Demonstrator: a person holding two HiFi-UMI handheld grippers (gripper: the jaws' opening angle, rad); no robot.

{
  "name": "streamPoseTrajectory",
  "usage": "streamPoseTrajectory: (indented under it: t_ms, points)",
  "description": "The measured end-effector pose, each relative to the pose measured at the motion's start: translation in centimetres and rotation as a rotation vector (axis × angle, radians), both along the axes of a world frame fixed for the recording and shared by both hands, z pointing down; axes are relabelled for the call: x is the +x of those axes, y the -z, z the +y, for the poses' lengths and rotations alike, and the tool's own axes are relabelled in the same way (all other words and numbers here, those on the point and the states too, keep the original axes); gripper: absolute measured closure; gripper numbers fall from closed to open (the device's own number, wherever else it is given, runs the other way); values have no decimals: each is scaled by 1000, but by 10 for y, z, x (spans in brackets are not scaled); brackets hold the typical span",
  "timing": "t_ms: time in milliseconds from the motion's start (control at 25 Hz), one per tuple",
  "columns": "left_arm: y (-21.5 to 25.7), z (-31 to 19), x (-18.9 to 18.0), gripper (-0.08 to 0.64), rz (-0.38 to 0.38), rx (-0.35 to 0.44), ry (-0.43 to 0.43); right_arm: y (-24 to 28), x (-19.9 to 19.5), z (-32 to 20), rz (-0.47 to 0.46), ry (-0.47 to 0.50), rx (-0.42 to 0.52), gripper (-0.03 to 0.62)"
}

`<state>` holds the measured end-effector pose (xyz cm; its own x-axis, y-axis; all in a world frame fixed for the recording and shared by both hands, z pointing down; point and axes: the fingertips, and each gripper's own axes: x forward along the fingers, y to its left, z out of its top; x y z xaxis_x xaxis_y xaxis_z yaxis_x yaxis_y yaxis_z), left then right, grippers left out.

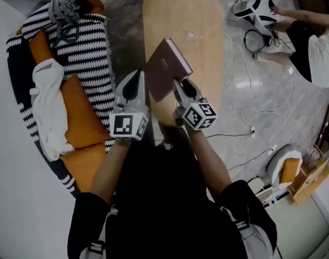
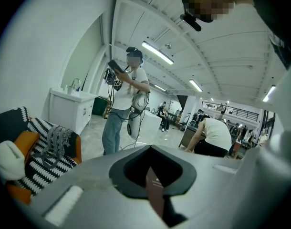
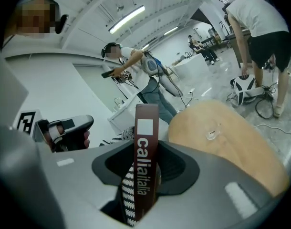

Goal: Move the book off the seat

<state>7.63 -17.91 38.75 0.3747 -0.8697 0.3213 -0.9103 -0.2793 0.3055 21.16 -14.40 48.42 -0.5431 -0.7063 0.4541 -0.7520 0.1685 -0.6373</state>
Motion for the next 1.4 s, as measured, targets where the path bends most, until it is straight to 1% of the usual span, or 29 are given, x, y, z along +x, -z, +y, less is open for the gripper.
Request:
streamPoseTrajectory:
  t_ms: [320, 520, 720, 880, 1160, 1320, 1400]
  points:
    - [-59, -29, -6, 554, 10, -45, -28, -61, -4, -25, -20, -22, -46, 437]
    - [-80, -41, -16, 554, 8, -88, -39, -79, -9, -34, -23, -21, -81, 437]
    - [-108, -49, -20, 554, 16, -104, -43, -112, -10, -40, -23, -13, -96, 437]
    - [-124, -51, -22, 554, 19, -118, -56, -135, -9, -43, -19, -29, -124, 437]
    - [-150, -55, -15, 554, 34, -143, -66, -167, -5, -44, -61, -36, -167, 437]
    - [-160, -63, -15, 554, 41, -155, -66, -180, -5, -48, -96, -40, -176, 437]
    - [-172, -61, -16, 554, 44, -161, -68, -193, -4, -47, -110, -45, -181, 436]
